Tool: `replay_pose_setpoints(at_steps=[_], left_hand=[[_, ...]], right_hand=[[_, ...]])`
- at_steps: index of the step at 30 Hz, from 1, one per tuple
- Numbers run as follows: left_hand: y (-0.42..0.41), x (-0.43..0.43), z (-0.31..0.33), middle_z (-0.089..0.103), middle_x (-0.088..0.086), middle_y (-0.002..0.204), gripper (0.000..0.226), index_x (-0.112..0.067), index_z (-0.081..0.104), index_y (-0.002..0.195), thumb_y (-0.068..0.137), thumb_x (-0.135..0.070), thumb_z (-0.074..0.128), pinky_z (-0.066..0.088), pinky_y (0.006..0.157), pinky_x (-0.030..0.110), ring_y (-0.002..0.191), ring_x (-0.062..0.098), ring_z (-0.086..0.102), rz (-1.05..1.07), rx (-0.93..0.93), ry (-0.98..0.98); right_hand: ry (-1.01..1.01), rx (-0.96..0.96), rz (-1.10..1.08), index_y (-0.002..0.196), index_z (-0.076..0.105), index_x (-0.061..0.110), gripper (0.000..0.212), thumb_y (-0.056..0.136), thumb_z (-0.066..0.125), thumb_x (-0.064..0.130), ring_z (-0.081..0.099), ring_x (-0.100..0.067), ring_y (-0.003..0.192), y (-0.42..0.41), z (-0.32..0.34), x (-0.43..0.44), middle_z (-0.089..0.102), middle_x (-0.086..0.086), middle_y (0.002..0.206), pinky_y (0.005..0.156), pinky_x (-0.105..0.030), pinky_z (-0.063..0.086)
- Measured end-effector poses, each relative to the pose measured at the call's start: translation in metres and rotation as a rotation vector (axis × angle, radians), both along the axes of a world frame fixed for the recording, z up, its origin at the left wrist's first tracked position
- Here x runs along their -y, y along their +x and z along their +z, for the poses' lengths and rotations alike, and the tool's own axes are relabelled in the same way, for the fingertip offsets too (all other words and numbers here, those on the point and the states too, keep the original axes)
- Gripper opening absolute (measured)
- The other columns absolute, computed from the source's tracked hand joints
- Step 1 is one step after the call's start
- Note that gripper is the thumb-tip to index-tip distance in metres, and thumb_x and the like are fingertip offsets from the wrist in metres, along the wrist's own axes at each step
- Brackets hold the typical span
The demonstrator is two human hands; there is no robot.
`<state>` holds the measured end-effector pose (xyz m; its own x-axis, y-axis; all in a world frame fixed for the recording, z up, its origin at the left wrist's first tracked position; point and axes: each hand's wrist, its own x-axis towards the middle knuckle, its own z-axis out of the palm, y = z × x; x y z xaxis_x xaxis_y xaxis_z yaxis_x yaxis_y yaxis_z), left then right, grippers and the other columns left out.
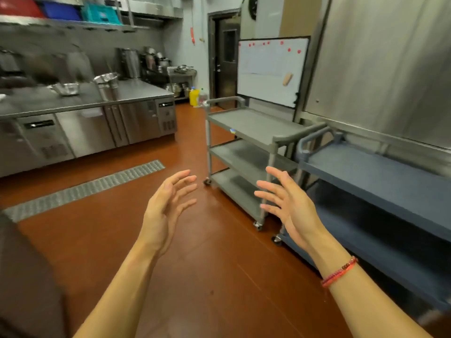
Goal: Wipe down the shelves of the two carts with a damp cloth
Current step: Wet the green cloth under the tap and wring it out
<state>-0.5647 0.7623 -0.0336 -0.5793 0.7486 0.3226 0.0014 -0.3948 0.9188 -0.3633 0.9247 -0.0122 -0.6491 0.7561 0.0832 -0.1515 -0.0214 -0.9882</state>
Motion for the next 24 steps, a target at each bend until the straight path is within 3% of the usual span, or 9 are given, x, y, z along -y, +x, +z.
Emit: replay_pose_setpoints(at_steps=[9, 12, 18, 24], left_hand=[[-0.095, 0.029, -0.012, 0.06, 0.008, 0.136, 0.087, -0.015, 0.054, 0.137, 0.075, -0.076, 0.06, 0.042, 0.106, 0.054, 0.127, 0.027, 0.056, 0.461, -0.016, -0.07], [-0.107, 0.047, -0.009, 0.06, 0.01, 0.136, 0.087, -0.014, 0.054, 0.137, 0.076, -0.075, 0.061, 0.043, 0.104, 0.053, 0.127, 0.028, 0.056, 0.656, 0.003, -0.059], [-0.094, 0.11, -0.019, 0.058, 0.015, 0.136, 0.079, -0.016, 0.058, 0.133, 0.077, -0.071, 0.065, 0.039, 0.107, 0.055, 0.128, 0.031, 0.053, 1.002, 0.112, -0.018], [-0.055, 0.187, -0.035, 0.057, 0.016, 0.137, 0.086, -0.012, 0.055, 0.136, 0.073, -0.071, 0.067, 0.037, 0.108, 0.057, 0.131, 0.035, 0.05, 1.317, 0.176, 0.009]], right_hand=[[-0.042, 0.018, 0.43, 0.133, 0.057, 0.035, 0.048, 0.092, 0.044, 0.055, 0.066, -0.02, 0.114, -0.192, -0.019, -0.046, 0.067, -0.003, 0.128, 0.1, -0.044, 0.051], [-0.044, 0.035, 0.635, 0.133, 0.057, 0.034, 0.055, 0.086, 0.046, 0.06, 0.067, -0.021, 0.114, -0.248, -0.016, -0.044, 0.067, -0.004, 0.127, 0.098, -0.043, 0.052], [-0.025, 0.064, 1.009, 0.136, 0.056, 0.033, 0.055, 0.088, 0.044, 0.057, 0.067, -0.02, 0.113, -0.327, -0.021, 0.01, 0.067, -0.003, 0.128, 0.098, -0.044, 0.051], [-0.003, 0.105, 1.325, 0.133, 0.056, 0.034, 0.055, 0.086, 0.045, 0.06, 0.066, -0.02, 0.114, -0.372, -0.032, 0.114, 0.067, -0.002, 0.128, 0.099, -0.045, 0.051]])
